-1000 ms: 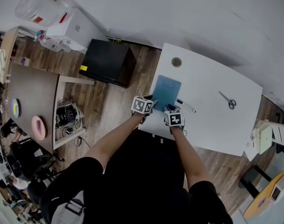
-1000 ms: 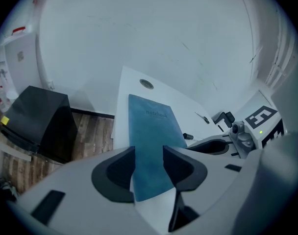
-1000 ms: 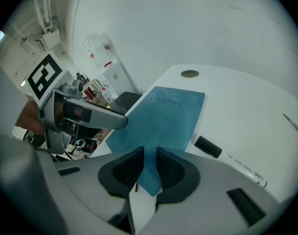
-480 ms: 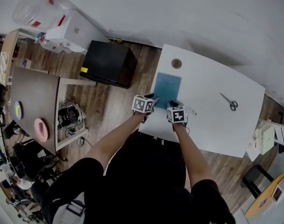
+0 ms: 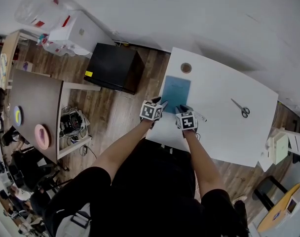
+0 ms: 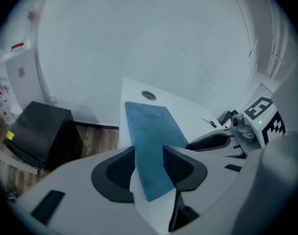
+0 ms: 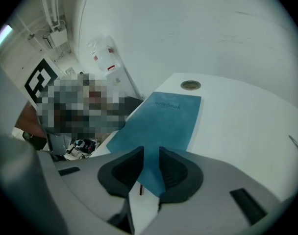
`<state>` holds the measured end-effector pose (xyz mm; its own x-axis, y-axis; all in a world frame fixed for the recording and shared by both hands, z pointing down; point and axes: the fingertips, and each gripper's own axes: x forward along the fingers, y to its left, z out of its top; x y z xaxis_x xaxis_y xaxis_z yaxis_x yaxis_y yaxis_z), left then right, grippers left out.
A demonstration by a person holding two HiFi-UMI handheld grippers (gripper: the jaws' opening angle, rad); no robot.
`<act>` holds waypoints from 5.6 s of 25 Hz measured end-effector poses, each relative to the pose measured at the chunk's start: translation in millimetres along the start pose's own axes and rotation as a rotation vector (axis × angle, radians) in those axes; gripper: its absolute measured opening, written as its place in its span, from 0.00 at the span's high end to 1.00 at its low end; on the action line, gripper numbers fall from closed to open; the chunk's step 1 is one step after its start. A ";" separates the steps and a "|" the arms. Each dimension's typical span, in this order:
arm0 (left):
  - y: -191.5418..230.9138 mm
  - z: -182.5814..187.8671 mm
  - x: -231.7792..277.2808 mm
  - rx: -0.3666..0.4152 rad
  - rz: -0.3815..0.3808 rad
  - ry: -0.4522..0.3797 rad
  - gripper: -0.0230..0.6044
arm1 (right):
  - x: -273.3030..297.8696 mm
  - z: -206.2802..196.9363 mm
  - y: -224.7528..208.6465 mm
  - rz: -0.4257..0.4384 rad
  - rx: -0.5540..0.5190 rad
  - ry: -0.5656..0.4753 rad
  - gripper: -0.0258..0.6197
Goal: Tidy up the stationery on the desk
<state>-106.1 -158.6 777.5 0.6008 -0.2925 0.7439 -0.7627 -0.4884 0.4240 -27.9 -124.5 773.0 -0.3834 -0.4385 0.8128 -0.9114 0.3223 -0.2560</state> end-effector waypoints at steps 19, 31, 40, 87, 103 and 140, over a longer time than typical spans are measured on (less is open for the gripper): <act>-25.2 -48.5 -7.4 0.146 -0.090 0.058 0.67 | -12.7 -36.8 9.7 -0.138 0.130 0.023 0.82; -26.5 -47.8 -12.4 0.190 -0.126 0.094 0.67 | -6.9 -52.7 31.1 -0.134 0.178 0.029 0.81; -18.1 -38.4 -9.7 0.129 -0.105 0.054 0.67 | -18.6 -24.8 -7.4 -0.200 0.211 -0.096 0.78; -75.6 -68.2 -52.0 -0.096 -0.105 -0.114 0.94 | -71.8 -61.5 -80.0 -0.140 -0.459 0.152 0.77; -121.9 -72.4 -41.3 -0.193 0.050 -0.162 0.94 | -57.3 -59.9 -71.3 0.106 -0.213 0.122 0.83; -54.3 -0.1 -11.3 -0.007 -0.203 -0.053 0.94 | -19.1 8.1 -85.8 -0.111 0.507 -0.129 0.82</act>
<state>-71.6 -128.8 746.2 0.7539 -0.2316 0.6148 -0.6263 -0.5358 0.5663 56.4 -150.6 775.2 -0.2670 -0.5571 0.7863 -0.8931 -0.1635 -0.4191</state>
